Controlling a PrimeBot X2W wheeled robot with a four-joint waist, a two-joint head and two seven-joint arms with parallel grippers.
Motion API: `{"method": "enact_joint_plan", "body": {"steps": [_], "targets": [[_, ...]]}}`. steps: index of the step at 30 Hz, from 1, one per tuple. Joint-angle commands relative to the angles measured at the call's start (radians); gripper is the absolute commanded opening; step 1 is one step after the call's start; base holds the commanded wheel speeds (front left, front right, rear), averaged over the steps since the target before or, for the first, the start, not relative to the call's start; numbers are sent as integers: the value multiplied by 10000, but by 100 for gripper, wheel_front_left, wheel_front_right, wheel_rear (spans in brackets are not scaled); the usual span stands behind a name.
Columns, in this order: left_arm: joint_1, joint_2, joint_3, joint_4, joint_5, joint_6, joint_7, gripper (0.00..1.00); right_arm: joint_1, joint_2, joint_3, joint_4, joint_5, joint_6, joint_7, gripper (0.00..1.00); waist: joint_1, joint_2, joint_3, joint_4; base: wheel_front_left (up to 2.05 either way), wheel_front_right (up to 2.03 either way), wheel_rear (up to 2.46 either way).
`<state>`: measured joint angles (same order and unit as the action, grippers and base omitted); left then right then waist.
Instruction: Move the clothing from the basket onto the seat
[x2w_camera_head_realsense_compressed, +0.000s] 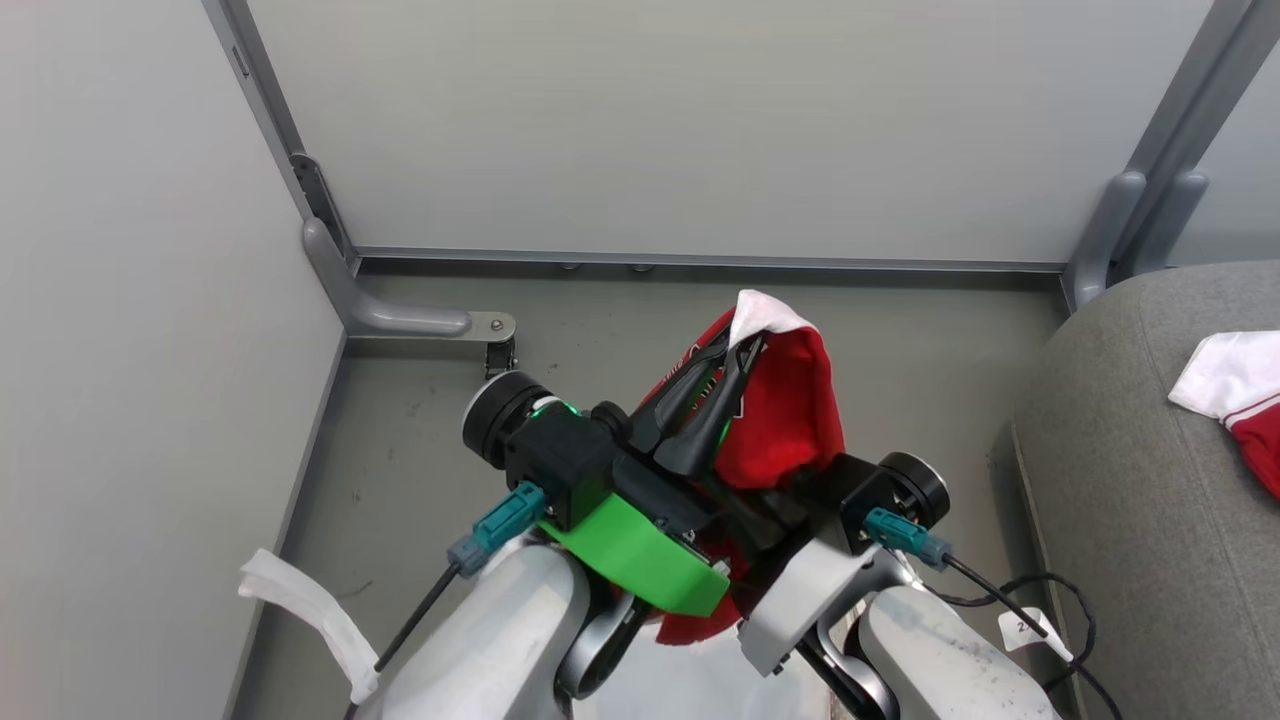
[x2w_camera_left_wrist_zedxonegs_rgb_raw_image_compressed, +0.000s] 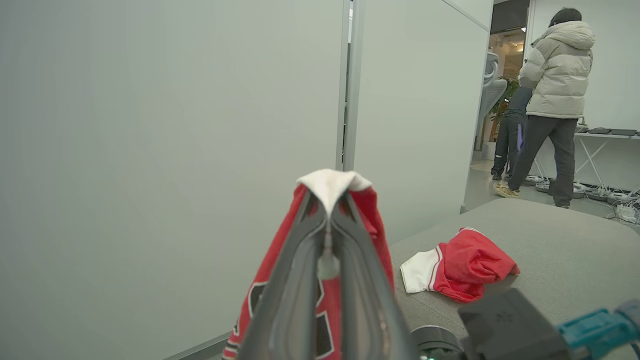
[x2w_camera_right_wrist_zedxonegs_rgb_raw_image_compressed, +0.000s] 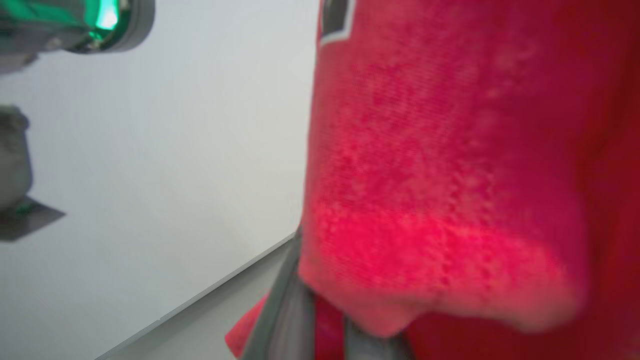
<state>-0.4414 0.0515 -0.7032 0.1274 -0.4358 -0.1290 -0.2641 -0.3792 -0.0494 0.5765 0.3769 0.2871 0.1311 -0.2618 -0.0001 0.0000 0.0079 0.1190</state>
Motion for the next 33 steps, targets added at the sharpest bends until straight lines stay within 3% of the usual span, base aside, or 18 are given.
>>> {"method": "enact_joint_plan", "body": {"steps": [1, 3, 4, 5, 6, 24, 27, 33], "targets": [[72, 0, 95, 47, -78, 11, -3, 0, 171, -48, 7, 6, 37, -7, -46, 0, 1, 0, 19, -86, 0, 0, 0], [175, -2, 218, 170, -35, 78, -3, 0, 352, -47, 10, 48, 41, -7, -46, 0, 1, 0, 55, -276, 0, 0, 0], [235, -2, 342, 233, 19, 115, -3, 26, 427, -48, 42, 52, 26, -7, -46, 0, 1, 0, 98, -455, 0, 0, 0], [269, -3, 374, 296, -11, 117, -3, 58, 496, -40, 11, 57, 16, -7, -46, 0, 1, 0, 130, -586, 0, 0, 0], [301, -3, 492, 389, 57, 141, -3, 100, 595, -38, 48, 26, 35, -7, -46, 0, 1, 0, 176, -816, 0, 0, 0], [1238, 16, 1745, 1493, 970, -1, 2, 100, 1600, -307, -873, -1118, 60, -7, -47, 0, 1, 0, 1196, -5858, 0, 0, 0], [1306, 14, 1560, 1560, 1005, -17, 0, 100, 1757, -417, -1376, -1296, -46, -7, -47, 0, 1, 0, 1382, -6346, 0, 0, 0], [1005, 47, 1167, 1795, 892, -17, 2, 100, 1402, -727, -1842, -1629, -400, -7, -47, 0, 1, 0, 1804, -6450, 0, 0, 0]]}}
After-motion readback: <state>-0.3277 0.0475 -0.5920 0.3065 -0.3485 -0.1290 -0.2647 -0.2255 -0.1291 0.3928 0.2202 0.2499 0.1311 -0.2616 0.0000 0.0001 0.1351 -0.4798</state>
